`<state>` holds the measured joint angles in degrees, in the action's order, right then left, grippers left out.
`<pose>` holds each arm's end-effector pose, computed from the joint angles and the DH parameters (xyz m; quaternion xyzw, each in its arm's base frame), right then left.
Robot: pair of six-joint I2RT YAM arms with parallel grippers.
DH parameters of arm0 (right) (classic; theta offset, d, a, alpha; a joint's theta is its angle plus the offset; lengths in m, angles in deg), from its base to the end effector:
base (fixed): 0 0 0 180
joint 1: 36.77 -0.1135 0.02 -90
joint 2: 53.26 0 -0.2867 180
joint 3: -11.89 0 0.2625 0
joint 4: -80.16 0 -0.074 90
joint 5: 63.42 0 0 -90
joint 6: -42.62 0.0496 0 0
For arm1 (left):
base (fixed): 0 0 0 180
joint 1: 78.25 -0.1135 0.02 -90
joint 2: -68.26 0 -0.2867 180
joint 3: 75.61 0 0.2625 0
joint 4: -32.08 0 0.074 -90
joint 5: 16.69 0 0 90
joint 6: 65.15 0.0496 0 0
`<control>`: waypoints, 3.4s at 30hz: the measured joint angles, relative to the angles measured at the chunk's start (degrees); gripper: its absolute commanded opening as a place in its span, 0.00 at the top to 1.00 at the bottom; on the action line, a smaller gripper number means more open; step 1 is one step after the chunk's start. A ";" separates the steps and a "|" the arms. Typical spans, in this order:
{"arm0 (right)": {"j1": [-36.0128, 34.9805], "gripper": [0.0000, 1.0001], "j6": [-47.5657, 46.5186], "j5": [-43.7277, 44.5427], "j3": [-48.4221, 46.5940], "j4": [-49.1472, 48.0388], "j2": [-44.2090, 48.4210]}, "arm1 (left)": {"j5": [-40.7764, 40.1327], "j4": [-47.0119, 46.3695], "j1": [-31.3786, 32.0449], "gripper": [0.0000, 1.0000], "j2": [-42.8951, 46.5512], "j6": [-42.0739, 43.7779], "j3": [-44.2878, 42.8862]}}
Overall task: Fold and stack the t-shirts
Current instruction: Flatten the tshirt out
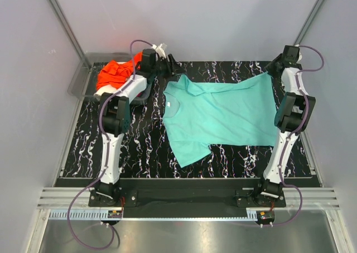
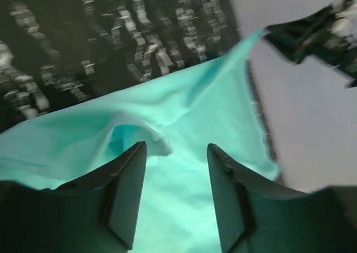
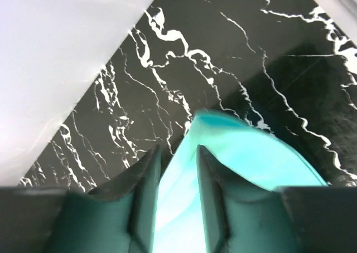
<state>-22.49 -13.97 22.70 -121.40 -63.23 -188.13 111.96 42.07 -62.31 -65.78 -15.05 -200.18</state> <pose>0.5646 -0.1402 0.2331 0.3499 0.8282 0.1026 0.4255 0.5535 -0.1903 0.2388 0.0270 0.7933 -0.4939 0.3550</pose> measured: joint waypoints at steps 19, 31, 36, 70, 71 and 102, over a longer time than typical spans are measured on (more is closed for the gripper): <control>0.37 0.31 -1.60 5.33 29.66 21.27 31.28 | -20.52 22.38 15.10 0.41 51.69 14.38 45.53; 0.39 0.29 -1.68 3.15 52.76 23.85 46.42 | -23.15 27.52 23.21 0.50 57.33 -1.75 67.60; 0.39 0.27 -1.64 2.71 55.28 24.96 51.32 | -24.28 26.03 27.98 0.50 57.64 -6.75 69.53; 0.79 0.27 -2.73 5.99 56.78 29.86 54.38 | -28.52 17.31 33.99 1.00 45.88 -30.21 71.14; 1.07 0.27 -2.69 5.97 56.85 29.83 54.36 | -29.53 18.10 33.94 1.00 46.51 -29.42 71.21; 24.37 0.30 -0.66 -3.37 71.91 18.58 50.95 | -29.57 29.03 34.47 1.00 50.90 12.85 55.78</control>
<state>1.88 -14.62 19.34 -49.49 -44.65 -137.18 82.39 71.10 -27.84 -14.87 -2.20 -144.40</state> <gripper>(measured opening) 0.708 0.012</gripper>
